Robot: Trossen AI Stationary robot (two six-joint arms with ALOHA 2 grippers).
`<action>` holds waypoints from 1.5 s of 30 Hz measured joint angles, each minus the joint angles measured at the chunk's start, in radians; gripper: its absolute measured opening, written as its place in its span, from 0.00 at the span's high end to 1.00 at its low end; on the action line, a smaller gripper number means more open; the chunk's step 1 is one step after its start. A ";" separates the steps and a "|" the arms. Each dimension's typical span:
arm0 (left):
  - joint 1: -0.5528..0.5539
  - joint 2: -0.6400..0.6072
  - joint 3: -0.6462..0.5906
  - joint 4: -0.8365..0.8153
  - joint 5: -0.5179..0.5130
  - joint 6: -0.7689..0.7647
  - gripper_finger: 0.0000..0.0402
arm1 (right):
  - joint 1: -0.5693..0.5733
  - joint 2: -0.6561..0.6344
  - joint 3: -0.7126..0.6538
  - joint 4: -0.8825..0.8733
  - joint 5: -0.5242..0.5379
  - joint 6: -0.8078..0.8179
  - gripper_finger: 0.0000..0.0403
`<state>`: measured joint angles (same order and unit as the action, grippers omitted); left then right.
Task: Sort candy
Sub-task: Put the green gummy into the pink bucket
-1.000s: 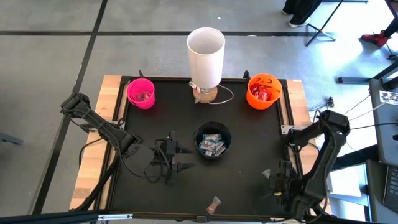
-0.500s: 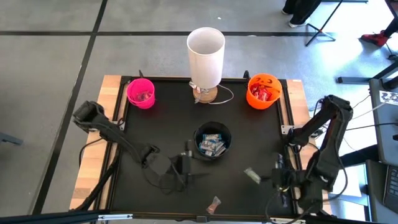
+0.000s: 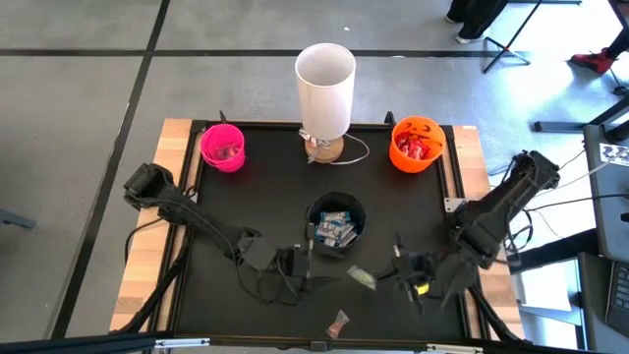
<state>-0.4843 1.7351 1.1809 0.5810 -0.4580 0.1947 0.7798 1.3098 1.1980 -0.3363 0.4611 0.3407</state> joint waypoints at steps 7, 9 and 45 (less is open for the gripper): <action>0.000 0.000 0.000 0.000 0.005 0.001 0.46 | -0.120 0.041 0.000 0.136 -0.193 -0.061 1.00; -0.001 0.000 0.000 0.001 0.031 0.002 0.46 | -0.143 0.057 0.000 0.138 -0.230 -0.062 1.00; -0.056 -0.036 0.000 -0.131 0.010 -0.023 0.93 | -0.184 0.116 0.000 0.147 -0.356 -0.056 0.62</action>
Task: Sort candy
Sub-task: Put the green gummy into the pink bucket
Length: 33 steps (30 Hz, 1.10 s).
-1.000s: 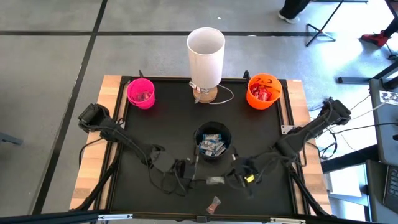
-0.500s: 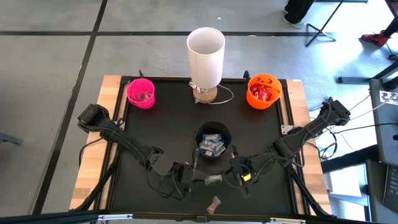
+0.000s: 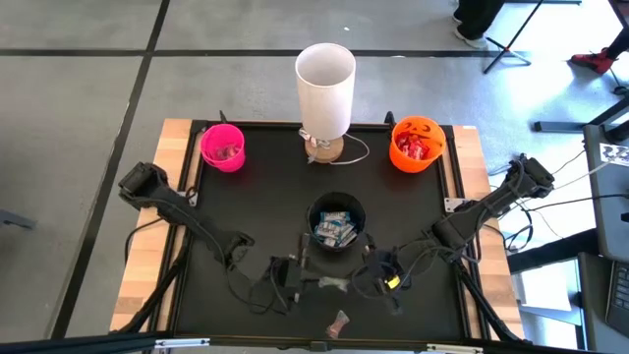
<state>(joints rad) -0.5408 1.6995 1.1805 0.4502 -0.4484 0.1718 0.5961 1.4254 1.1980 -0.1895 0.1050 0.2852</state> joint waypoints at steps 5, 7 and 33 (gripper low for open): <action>-0.022 -0.119 0.000 -0.234 -0.101 -0.099 0.94 | 0.000 -0.018 0.000 -0.066 -0.001 0.021 0.42; -0.028 -0.177 0.000 -0.352 -0.160 -0.136 0.94 | 0.000 -0.032 0.000 -0.095 0.015 0.024 0.37; 0.293 -0.922 -0.263 -1.425 -0.514 -0.937 0.94 | -0.001 -0.060 0.000 -0.142 0.253 -0.193 0.33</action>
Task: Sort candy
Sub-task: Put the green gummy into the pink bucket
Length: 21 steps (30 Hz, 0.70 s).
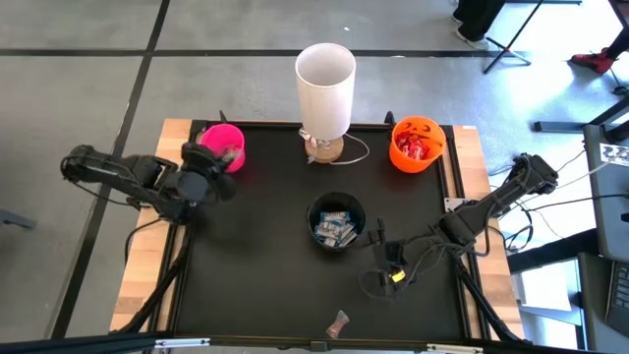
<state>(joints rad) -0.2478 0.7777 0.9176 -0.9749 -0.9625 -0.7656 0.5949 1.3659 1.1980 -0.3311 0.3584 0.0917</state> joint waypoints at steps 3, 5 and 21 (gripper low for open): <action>0.061 -0.125 -0.126 -0.001 -0.004 -0.101 0.94 | 0.000 0.000 0.000 -0.003 0.001 -0.020 0.33; 0.097 -0.206 -0.189 -0.002 -0.008 -0.137 0.94 | 0.000 0.000 0.000 -0.007 0.004 -0.033 0.33; 0.371 -0.427 -0.314 -0.019 0.019 -0.116 0.94 | -0.121 -0.003 0.000 -0.047 -0.044 -0.085 0.33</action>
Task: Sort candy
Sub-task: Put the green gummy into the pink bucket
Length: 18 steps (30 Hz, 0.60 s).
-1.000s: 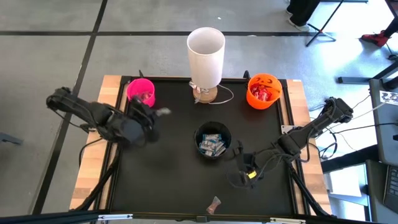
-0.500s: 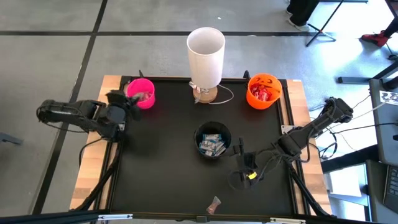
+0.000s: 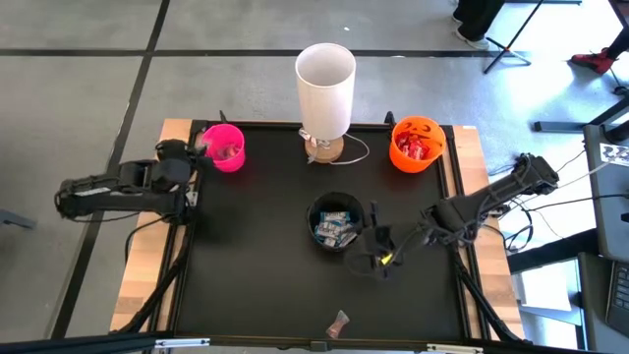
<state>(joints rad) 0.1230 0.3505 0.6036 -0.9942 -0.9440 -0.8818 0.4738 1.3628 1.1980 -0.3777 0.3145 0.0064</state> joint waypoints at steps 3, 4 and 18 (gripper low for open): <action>0.060 0.041 -0.008 -0.001 0.070 0.002 0.94 | -0.018 0.000 0.000 0.001 -0.034 -0.012 0.33; 0.081 0.058 -0.008 -0.001 0.090 0.002 0.94 | -0.025 0.000 0.000 0.001 -0.041 -0.014 0.33; 0.449 0.356 -0.008 0.243 0.355 0.223 0.92 | -0.031 0.000 0.000 0.012 -0.099 -0.064 0.33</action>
<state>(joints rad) 0.5724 0.7066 0.5954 -0.7511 -0.5886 -0.6588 0.4427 1.3624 1.1980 -0.3659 0.2157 -0.0578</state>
